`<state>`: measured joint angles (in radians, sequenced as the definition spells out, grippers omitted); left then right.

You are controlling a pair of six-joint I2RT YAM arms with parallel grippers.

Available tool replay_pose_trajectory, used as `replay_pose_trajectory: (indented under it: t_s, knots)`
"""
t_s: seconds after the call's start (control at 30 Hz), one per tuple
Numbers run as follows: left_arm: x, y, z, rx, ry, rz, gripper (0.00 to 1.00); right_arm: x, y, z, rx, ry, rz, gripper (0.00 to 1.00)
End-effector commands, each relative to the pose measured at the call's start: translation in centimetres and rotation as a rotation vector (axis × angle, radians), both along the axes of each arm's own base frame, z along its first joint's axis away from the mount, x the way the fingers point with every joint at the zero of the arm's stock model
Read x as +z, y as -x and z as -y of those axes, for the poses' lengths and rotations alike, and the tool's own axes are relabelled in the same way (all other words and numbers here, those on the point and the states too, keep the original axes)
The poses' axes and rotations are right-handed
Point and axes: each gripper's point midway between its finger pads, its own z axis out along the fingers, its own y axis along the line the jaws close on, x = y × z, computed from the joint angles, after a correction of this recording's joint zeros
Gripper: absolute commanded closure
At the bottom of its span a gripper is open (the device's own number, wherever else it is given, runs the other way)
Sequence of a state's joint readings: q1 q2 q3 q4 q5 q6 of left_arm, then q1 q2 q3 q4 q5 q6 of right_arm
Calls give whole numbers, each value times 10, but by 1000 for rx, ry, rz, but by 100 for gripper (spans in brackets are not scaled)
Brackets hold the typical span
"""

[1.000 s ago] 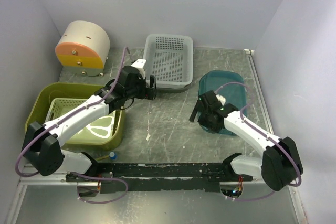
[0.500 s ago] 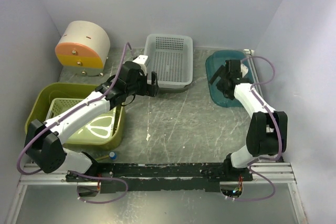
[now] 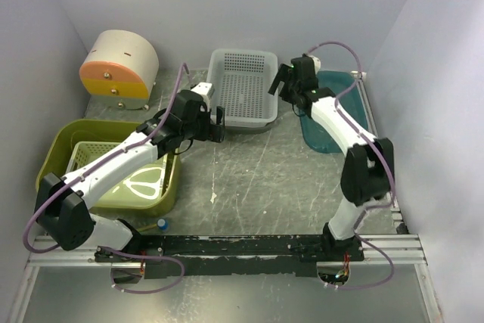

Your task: Turn the large container upside down

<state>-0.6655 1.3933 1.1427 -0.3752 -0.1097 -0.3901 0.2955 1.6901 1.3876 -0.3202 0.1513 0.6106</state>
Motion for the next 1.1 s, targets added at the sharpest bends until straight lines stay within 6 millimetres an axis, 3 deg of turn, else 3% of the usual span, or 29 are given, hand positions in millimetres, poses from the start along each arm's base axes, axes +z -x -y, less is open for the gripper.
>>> replay_pose_trajectory:
  t_s: [0.0,0.2,0.4,0.5,0.6,0.8,0.87,0.97,1.07]
  knots:
    - [21,1,-3,18,33,28,0,-32,-31,2,-9,90,-72,15]
    - [18,7,-6,18,37,21,0,-60,-52,-6,1,119,-117,37]
    - [13,10,-8,14,29,17,0,-64,-51,-12,23,134,-119,74]
    - [12,10,-8,14,26,13,0,-56,-46,-12,28,121,-104,96]
    - [14,9,-10,20,14,17,0,-29,-42,-13,33,102,-58,100]
    - [26,5,-8,22,25,31,0,50,-29,-11,52,60,92,100]
    - [36,5,-7,20,35,42,0,78,-18,-8,59,47,147,100]
    - [55,7,-6,-27,101,37,0,104,6,1,76,66,203,100]
    - [75,1,-21,-35,164,45,0,111,39,17,78,99,222,100]
